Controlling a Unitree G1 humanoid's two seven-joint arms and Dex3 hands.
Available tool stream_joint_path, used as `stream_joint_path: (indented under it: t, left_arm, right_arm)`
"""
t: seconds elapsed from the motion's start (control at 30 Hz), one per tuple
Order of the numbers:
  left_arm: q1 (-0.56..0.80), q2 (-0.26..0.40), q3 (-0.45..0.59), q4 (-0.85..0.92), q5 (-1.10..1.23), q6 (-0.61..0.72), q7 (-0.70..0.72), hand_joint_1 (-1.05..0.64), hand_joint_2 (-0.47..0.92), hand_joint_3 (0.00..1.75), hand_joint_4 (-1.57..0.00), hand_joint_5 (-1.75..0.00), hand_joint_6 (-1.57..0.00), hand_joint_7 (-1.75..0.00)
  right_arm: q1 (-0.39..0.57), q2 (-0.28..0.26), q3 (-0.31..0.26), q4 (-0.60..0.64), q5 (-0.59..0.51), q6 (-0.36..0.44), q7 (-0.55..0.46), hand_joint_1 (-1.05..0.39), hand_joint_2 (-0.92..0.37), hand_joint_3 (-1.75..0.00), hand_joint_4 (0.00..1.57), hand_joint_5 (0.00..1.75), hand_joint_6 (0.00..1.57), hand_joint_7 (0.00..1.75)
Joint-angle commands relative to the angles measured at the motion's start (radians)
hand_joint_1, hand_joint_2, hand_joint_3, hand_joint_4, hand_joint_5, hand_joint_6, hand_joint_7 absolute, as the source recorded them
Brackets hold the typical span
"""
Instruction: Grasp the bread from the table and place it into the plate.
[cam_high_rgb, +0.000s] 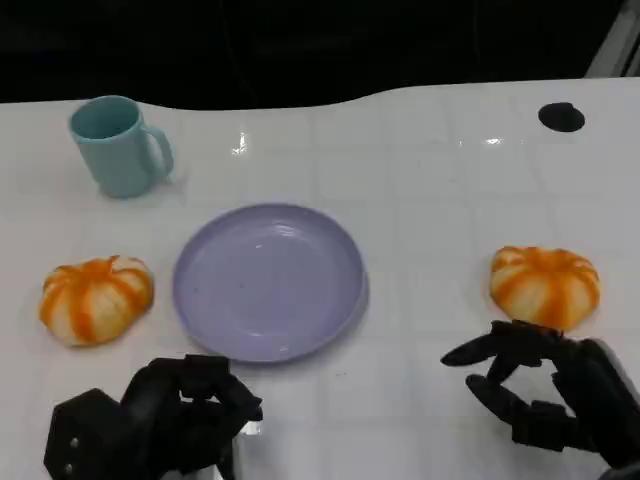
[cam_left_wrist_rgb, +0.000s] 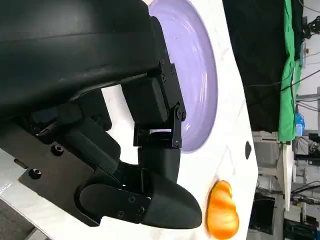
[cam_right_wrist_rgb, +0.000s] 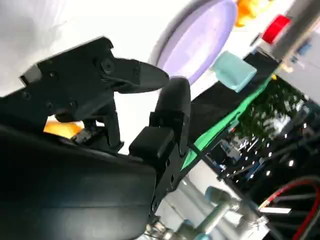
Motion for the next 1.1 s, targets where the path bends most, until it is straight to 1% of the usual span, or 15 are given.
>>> stream_joint_path:
  t: [0.03, 0.07, 0.1, 0.13, 0.27, 0.33, 0.4, 0.5, 0.6, 0.7, 0.77, 0.87, 1.1]
  left_arm:
    - [0.010, 0.012, 0.008, -0.004, 0.005, -0.011, 0.004, -1.05, 0.64, 0.52, -1.57, -1.20, -1.41, -0.77]
    - [0.011, 0.013, 0.006, -0.007, 0.007, -0.007, 0.006, -1.05, 0.64, 0.52, -1.57, -1.20, -1.41, -0.77]
    - [0.012, 0.013, 0.005, -0.010, 0.009, -0.003, 0.008, -1.05, 0.64, 0.52, -1.57, -1.20, -1.41, -0.78]
    - [0.013, 0.013, 0.004, -0.012, 0.011, 0.000, 0.009, -1.05, 0.64, 0.52, -1.57, -1.20, -1.41, -0.78]
    - [0.013, 0.012, 0.004, -0.011, 0.009, 0.001, 0.006, -1.05, 0.64, 0.51, -1.57, -1.20, -1.41, -0.78]
    - [0.012, 0.012, 0.005, -0.009, 0.006, -0.002, 0.002, -1.05, 0.64, 0.51, -1.57, -1.20, -1.41, -0.78]
    - [0.013, 0.012, 0.004, -0.007, 0.008, -0.006, 0.004, -1.05, 0.64, 0.51, -1.57, -1.20, -1.41, -0.78]
    - [0.013, 0.009, 0.005, -0.007, 0.005, -0.005, 0.004, -1.05, 0.63, 0.51, -1.57, -1.20, -1.41, -0.78]
    - [0.012, 0.008, 0.006, -0.005, 0.006, -0.006, 0.008, -1.05, 0.63, 0.52, -1.57, -1.20, -1.41, -0.79]
    - [0.013, 0.008, 0.005, -0.004, 0.007, -0.008, 0.005, -1.05, 0.63, 0.52, -1.57, -1.20, -1.41, -0.79]
    - [0.014, 0.008, 0.005, -0.005, 0.006, -0.008, 0.004, -1.05, 0.63, 0.53, -1.57, -1.20, -1.41, -0.79]
    - [0.017, 0.006, 0.005, -0.014, 0.004, 0.004, 0.007, -1.05, 0.62, 0.53, -1.57, -1.20, -1.41, -0.79]
    - [0.023, 0.006, 0.005, -0.022, 0.002, 0.005, 0.005, -1.05, 0.62, 0.52, -1.57, -1.20, -1.41, -0.79]
  right_arm:
    - [0.018, -0.072, -0.020, -0.129, -0.134, 0.129, -0.039, -0.48, -0.92, -0.17, 0.49, 0.74, 0.69, 0.10]
    - [0.021, -0.086, -0.019, -0.159, -0.161, 0.165, -0.037, -0.49, -0.92, -0.16, 0.46, 0.71, 0.66, 0.07]
    - [0.023, -0.097, -0.017, -0.182, -0.180, 0.193, -0.036, -0.50, -0.92, -0.15, 0.39, 0.65, 0.60, 0.03]
    - [0.024, -0.109, -0.015, -0.203, -0.204, 0.221, -0.040, -0.51, -0.92, -0.15, 0.36, 0.62, 0.58, 0.02]
    - [0.022, -0.140, -0.012, -0.276, -0.273, 0.334, -0.037, -0.54, -0.92, -0.12, 0.21, 0.50, 0.43, 0.00]
    - [0.021, -0.149, -0.007, -0.301, -0.289, 0.377, -0.031, -0.54, -0.92, -0.11, 0.18, 0.48, 0.40, 0.00]
    - [0.012, -0.164, 0.000, -0.321, -0.313, 0.420, -0.026, -0.55, -0.92, -0.08, 0.11, 0.45, 0.35, 0.00]
    - [-0.006, -0.184, 0.019, -0.342, -0.375, 0.490, -0.024, -0.57, -0.92, -0.07, 0.03, 0.42, 0.27, 0.00]
    - [-0.023, -0.192, 0.042, -0.357, -0.439, 0.565, -0.023, -0.61, -0.92, -0.07, 0.00, 0.39, 0.21, 0.00]
    - [-0.053, -0.189, 0.075, -0.339, -0.498, 0.636, -0.036, -0.66, -0.92, -0.06, 0.00, 0.38, 0.19, 0.00]
    - [-0.071, -0.189, 0.093, -0.320, -0.513, 0.664, -0.041, -0.67, -0.92, -0.07, 0.00, 0.38, 0.19, 0.00]
    - [-0.102, -0.187, 0.123, -0.282, -0.533, 0.706, -0.043, -0.67, -0.92, -0.05, 0.00, 0.35, 0.20, 0.01]
    - [-0.175, -0.183, 0.190, -0.187, -0.546, 0.776, -0.042, -0.64, -0.90, 0.00, 0.00, 0.41, 0.22, 0.01]
